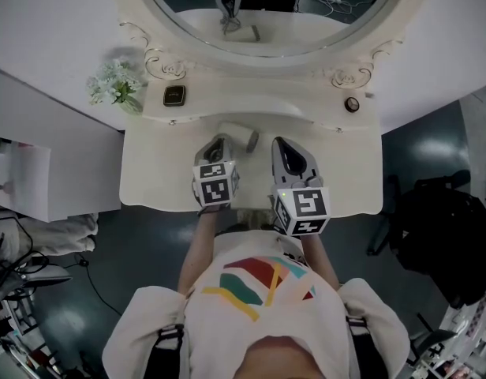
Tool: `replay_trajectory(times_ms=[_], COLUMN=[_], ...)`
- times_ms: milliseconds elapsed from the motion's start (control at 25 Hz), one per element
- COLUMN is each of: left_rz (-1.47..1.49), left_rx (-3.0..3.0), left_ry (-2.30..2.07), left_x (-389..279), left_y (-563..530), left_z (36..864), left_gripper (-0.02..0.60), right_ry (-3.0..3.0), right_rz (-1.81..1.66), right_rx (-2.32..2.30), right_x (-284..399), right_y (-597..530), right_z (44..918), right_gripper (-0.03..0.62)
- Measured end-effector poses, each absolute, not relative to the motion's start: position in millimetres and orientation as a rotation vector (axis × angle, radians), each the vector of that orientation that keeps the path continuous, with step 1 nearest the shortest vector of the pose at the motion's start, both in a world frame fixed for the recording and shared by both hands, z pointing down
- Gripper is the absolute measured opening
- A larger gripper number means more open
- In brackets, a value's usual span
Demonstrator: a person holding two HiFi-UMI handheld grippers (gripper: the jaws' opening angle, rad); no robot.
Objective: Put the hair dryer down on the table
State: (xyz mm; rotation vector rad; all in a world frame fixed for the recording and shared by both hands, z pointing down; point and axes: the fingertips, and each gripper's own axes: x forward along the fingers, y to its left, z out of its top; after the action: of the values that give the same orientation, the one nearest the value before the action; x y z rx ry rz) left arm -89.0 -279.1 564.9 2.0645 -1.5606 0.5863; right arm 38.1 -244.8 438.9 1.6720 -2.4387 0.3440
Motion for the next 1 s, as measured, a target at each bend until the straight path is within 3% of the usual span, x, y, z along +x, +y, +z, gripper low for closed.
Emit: replay_trajectory(times_ms=[1000], left_rz=[0.654], left_rx=[2.065], left_ry=[-1.52], left_x=[-83.8], left_y=[-258.5], left_z=[583.7], left_gripper=[0.012], right_ry=[-2.438], right_rz=[0.386], right_rx=[1.669], right_x=[43.5], right_y=[-237.0], right_z=[446.4], right_gripper=[0.0])
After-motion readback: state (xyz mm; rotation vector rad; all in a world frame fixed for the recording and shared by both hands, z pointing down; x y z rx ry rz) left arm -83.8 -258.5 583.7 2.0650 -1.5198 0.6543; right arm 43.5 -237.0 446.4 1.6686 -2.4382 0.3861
